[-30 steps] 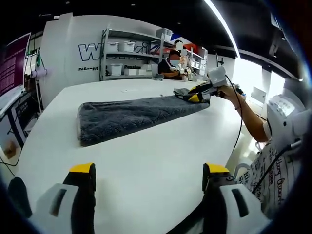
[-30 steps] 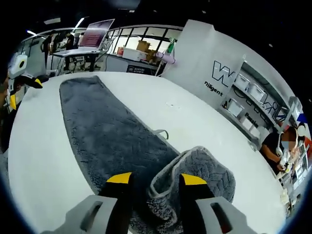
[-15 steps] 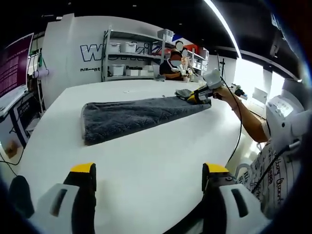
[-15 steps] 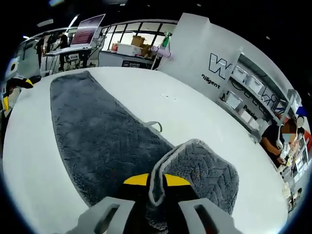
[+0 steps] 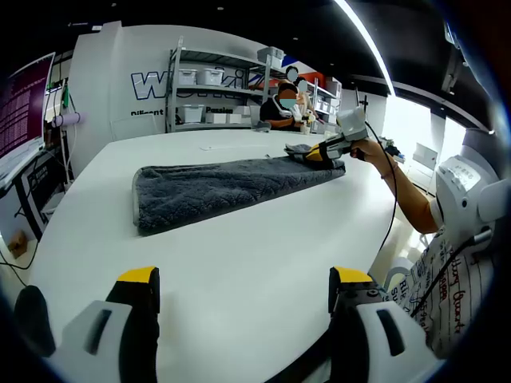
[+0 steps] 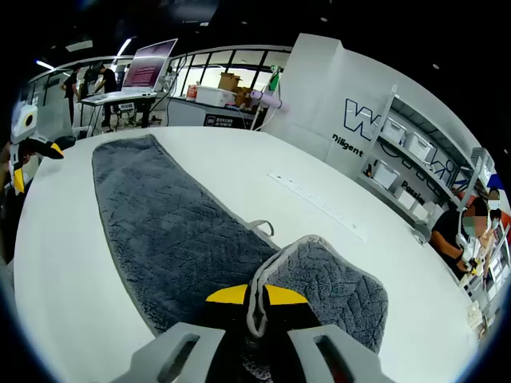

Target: Fold the towel on the table until its edges align and the towel forms a compact rectangular stack.

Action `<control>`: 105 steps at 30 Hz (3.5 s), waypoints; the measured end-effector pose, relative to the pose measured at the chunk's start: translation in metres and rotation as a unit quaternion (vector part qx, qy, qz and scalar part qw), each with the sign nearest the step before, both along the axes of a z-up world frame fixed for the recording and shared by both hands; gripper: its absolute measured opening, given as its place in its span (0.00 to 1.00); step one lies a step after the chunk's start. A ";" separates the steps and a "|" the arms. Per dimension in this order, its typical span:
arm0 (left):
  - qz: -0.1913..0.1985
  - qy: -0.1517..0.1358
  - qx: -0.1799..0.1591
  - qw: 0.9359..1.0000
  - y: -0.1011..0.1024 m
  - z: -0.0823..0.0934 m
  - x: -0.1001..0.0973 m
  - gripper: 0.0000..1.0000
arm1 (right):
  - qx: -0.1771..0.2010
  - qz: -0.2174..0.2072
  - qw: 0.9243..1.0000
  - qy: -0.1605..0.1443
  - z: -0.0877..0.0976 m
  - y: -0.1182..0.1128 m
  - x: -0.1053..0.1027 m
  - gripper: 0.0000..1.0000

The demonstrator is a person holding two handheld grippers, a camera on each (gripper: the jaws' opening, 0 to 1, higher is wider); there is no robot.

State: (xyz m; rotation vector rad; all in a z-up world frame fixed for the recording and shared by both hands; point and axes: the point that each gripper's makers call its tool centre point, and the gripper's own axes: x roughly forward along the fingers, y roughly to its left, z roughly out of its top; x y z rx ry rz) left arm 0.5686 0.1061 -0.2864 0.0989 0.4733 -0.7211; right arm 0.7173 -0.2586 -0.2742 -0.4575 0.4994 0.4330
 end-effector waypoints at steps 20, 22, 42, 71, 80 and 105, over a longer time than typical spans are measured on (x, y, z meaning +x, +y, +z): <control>-0.005 -0.012 -0.004 1.000 -0.001 0.009 -0.001 0.97 | 0.051 0.074 0.996 -0.011 0.026 0.071 0.000 0.06; -0.006 -0.013 -0.005 1.000 -0.002 0.009 -0.001 0.98 | 0.051 0.083 0.995 -0.010 0.027 0.080 0.001 0.06; -0.013 -0.022 -0.007 1.000 0.000 0.011 -0.005 0.99 | 0.041 0.174 0.984 -0.008 0.046 0.173 0.013 0.06; -0.012 -0.016 -0.002 1.000 0.000 0.008 -0.014 0.99 | 0.039 0.269 0.962 0.011 0.041 0.294 0.023 0.05; -0.007 -0.014 -0.002 1.000 0.003 0.006 -0.014 0.99 | 0.037 0.277 0.960 0.019 0.039 0.311 0.023 0.05; -0.015 -0.021 0.003 1.000 0.004 0.014 -0.011 0.99 | 0.022 0.321 0.947 0.006 0.050 0.386 0.024 0.05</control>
